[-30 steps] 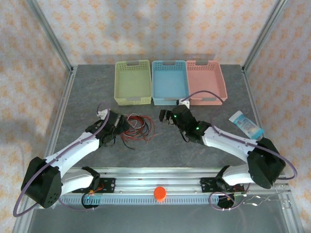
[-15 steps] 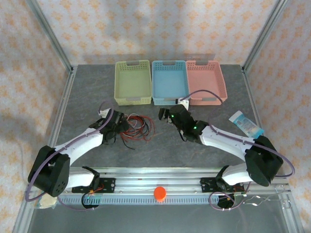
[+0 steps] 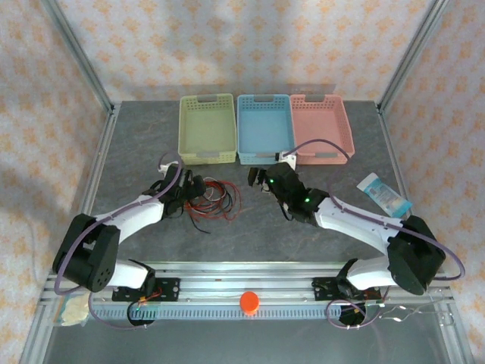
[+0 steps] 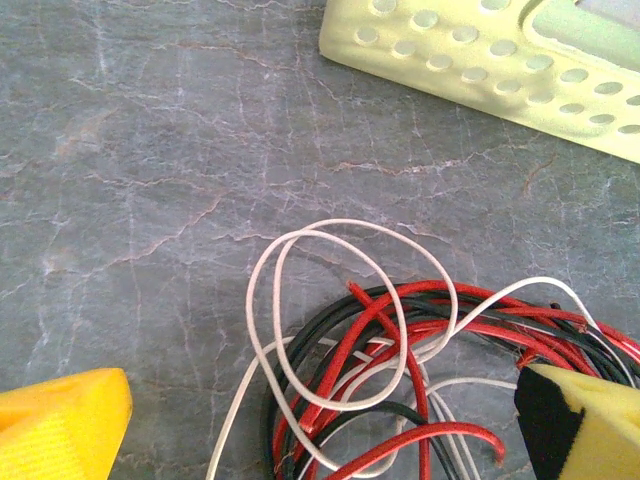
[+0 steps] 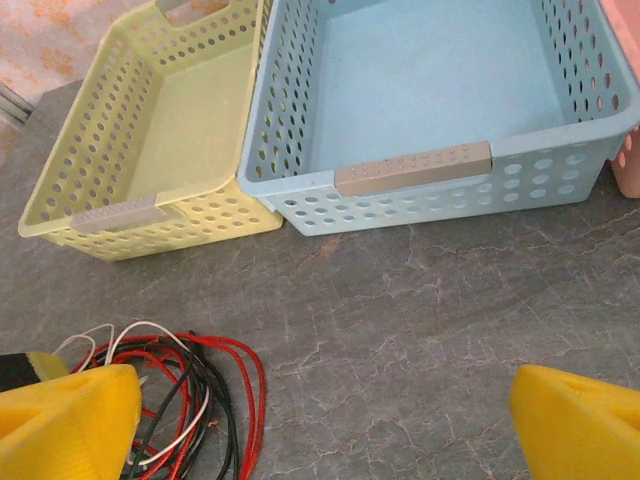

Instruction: Untangle the cables

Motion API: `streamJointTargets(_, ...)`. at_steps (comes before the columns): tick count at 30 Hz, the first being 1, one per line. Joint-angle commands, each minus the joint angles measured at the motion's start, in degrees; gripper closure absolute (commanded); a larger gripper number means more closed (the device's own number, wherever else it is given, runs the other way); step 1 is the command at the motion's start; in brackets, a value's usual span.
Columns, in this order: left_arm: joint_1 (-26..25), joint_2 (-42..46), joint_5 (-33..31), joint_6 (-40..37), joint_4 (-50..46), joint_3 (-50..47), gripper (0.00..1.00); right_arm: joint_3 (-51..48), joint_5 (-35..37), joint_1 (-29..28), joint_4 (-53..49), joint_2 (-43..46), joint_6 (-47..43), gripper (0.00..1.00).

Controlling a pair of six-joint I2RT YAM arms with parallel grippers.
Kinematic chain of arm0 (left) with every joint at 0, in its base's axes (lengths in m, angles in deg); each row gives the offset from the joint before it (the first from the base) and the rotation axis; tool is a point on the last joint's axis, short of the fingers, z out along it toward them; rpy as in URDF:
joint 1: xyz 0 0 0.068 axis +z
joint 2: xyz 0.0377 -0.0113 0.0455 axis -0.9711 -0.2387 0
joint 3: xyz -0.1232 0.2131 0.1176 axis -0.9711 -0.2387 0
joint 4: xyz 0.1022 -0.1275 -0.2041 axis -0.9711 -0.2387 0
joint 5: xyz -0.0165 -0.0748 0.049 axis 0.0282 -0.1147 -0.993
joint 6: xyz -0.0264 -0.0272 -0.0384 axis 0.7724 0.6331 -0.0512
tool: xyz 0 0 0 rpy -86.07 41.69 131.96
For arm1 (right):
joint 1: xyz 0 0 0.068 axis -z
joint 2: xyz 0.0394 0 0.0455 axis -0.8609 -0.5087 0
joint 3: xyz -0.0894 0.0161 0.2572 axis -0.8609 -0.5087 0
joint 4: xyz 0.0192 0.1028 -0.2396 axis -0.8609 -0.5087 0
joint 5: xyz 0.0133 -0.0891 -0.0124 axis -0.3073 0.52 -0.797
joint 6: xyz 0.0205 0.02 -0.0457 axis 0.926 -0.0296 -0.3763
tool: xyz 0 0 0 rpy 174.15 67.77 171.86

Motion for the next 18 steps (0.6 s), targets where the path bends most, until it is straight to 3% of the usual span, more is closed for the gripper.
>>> streamJointTargets(1, 0.5, -1.6, 2.5, -2.3, 2.9, -0.3, 0.0, -0.1, 2.4, -0.3, 1.1, 2.1, -0.2, 0.05)
streamJointTargets(8, -0.8, -3.5, 2.9, -3.9, 1.6, 1.2, 0.0, -0.8, 3.5, -0.3, 0.8, 2.8, 0.7, 0.05)
streamJointTargets(18, -6.8, -6.8, 10.3, -5.7, 5.4, 3.1, 0.0, -2.0, 10.6, -0.2, -1.3, 5.6, 3.1, 0.05)
